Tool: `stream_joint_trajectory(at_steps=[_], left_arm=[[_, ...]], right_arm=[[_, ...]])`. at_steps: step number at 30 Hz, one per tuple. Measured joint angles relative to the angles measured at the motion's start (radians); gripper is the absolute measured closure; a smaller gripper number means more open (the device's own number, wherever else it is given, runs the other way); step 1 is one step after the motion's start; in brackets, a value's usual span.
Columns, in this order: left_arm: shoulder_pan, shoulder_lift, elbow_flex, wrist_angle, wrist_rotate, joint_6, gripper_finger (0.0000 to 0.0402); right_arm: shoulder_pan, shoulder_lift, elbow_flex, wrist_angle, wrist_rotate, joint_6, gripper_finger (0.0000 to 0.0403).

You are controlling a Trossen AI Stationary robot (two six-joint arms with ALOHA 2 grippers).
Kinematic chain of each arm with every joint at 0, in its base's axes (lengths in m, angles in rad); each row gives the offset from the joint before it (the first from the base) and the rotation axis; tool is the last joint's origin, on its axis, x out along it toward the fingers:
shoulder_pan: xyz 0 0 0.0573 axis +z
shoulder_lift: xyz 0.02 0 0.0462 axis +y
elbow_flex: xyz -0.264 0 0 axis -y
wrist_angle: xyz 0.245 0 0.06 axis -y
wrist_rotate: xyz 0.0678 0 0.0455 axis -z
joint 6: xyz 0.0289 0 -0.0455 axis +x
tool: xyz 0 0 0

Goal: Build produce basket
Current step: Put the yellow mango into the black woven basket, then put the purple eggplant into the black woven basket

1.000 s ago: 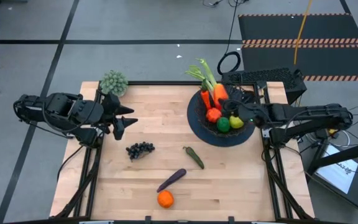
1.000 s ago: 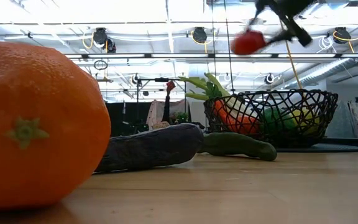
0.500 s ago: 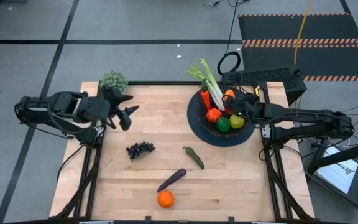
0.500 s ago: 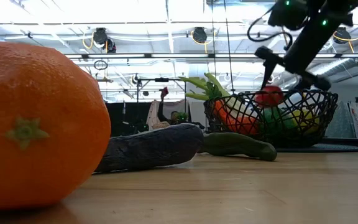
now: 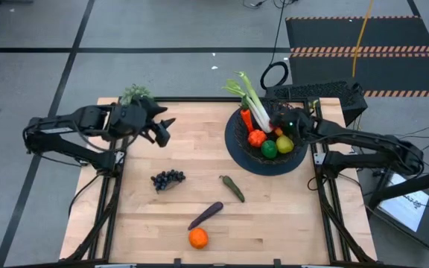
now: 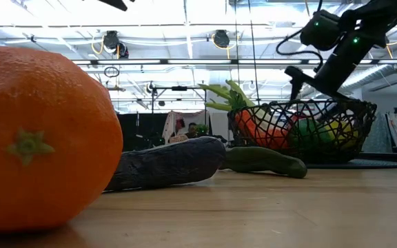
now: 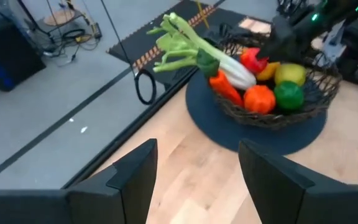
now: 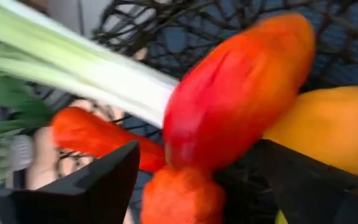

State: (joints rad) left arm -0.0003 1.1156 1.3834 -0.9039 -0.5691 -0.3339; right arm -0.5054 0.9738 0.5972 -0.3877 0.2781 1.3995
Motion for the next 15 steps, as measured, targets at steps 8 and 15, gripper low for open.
stream_joint_trajectory(at_steps=[8, 15], left_arm=[[0.036, 0.012, -0.001, 0.013, 0.173, 0.020, 0.0176], [0.036, 0.012, -0.001, -0.088, 0.343, -0.045, 0.0176]], right_arm=[[0.001, -0.116, 0.000, 0.047, -0.014, -0.021, 0.0073], [0.086, -0.216, 0.000, 0.409, -0.008, -0.186, 0.0073]])
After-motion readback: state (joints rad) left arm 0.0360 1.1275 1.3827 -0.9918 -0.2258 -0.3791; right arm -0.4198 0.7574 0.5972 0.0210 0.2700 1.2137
